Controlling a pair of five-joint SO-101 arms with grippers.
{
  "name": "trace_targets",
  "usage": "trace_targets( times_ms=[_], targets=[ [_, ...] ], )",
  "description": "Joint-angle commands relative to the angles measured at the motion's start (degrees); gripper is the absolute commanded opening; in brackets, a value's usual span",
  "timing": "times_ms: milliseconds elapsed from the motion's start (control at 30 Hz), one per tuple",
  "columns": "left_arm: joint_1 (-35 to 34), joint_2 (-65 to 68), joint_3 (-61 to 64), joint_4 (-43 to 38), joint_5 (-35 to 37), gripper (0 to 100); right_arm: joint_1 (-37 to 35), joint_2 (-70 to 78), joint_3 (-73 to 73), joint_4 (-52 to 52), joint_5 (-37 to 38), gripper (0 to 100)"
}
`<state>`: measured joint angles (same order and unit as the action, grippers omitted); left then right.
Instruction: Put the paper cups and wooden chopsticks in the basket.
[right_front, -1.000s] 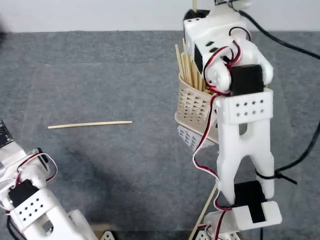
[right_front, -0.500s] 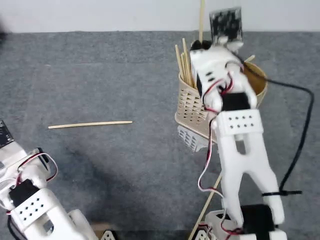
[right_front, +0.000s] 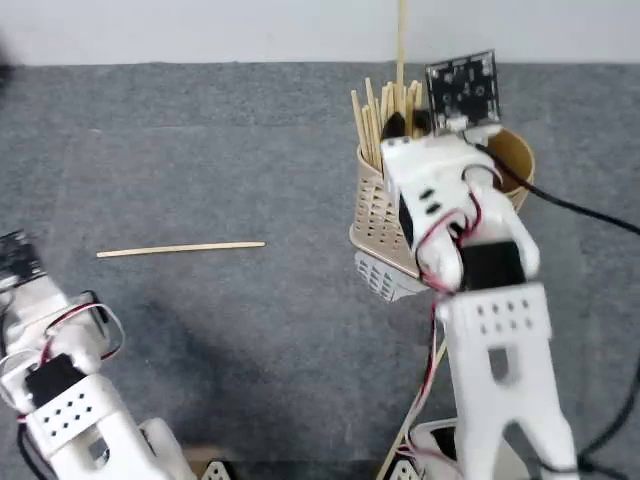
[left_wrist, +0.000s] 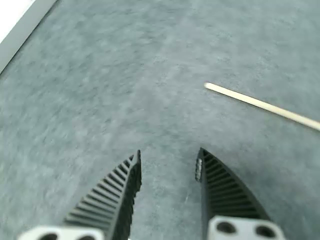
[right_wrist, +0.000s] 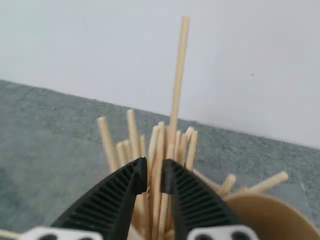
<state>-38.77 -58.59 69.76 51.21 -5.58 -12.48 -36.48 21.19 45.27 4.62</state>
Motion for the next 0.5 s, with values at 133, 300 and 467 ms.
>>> trace_targets(
  times_ms=[133, 300, 467],
  targets=[
    [13.45, -0.79, -7.87, 7.47, -9.85, 18, -1.01, -9.8, 3.08, 20.26, 0.18, 0.9],
    [22.07, -0.7, -12.7, 12.04, -16.7, 18, -1.01, -13.05, 11.25, 24.31, -0.7, 0.9],
    [28.31, 0.26, -16.84, 14.33, -22.33, 17, 2.42, -19.65, 18.11, 23.96, -5.71, 0.9]
  ],
)
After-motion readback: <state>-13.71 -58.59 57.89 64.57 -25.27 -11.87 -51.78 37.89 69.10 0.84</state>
